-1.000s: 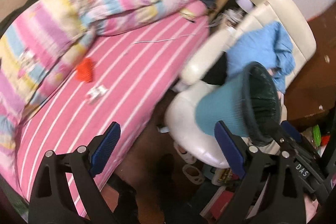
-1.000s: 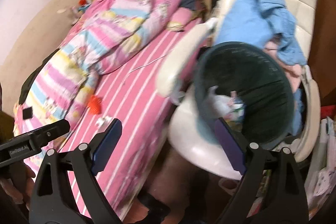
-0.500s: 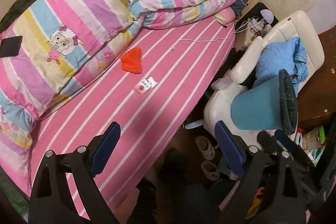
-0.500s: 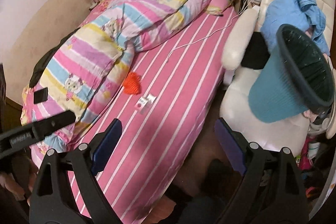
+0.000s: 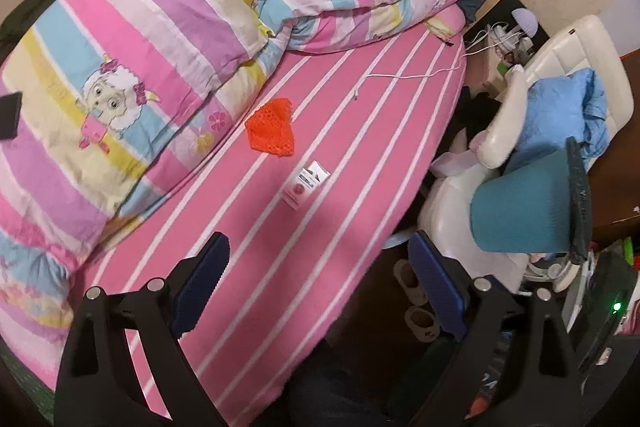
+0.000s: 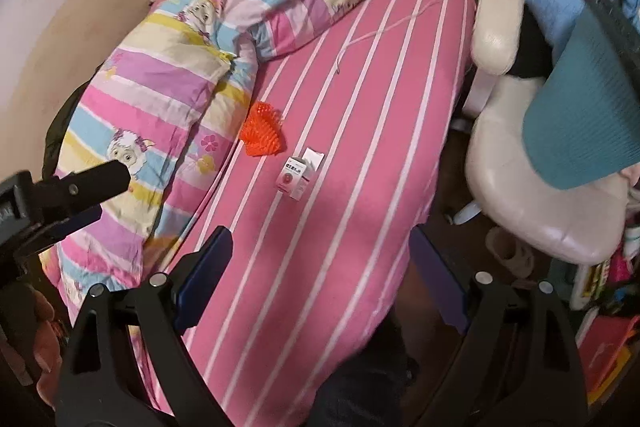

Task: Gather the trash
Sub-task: 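Move both tools back to the orange mesh net and white medicine box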

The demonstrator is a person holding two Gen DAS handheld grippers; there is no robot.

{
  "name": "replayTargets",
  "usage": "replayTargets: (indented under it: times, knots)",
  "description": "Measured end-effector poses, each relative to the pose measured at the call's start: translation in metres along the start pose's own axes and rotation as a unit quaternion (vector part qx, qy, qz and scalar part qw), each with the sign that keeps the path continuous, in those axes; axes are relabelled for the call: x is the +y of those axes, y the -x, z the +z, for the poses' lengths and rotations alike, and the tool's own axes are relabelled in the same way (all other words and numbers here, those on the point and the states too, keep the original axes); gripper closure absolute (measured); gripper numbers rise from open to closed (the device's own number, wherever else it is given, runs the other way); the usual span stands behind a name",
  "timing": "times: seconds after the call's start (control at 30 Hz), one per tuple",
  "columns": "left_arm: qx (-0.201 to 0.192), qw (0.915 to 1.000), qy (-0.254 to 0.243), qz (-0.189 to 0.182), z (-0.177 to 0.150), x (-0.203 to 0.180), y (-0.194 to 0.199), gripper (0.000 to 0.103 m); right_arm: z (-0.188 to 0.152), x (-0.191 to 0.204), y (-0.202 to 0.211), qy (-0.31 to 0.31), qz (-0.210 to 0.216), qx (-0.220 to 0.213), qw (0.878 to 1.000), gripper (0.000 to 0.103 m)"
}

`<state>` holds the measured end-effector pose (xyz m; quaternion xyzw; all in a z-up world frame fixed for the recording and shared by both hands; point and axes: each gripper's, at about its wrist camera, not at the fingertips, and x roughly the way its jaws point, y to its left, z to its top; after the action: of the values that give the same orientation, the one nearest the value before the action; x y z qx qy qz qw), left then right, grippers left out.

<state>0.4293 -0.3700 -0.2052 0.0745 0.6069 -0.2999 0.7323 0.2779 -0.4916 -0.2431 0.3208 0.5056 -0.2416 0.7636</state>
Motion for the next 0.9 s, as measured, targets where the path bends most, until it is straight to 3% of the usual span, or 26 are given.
replayTargets:
  times: [0.43,0.9]
  knots:
    - [0.056,0.9968,-0.057,0.001,0.078,0.017,-0.127,0.015,0.007,0.003,-0.128,-0.112,-0.01,0.037,0.993,0.014]
    - [0.117,0.9882,-0.099,-0.009,0.109,0.035,-0.248,0.015,0.02,0.01,-0.234,-0.166,-0.018,0.057,0.984,0.014]
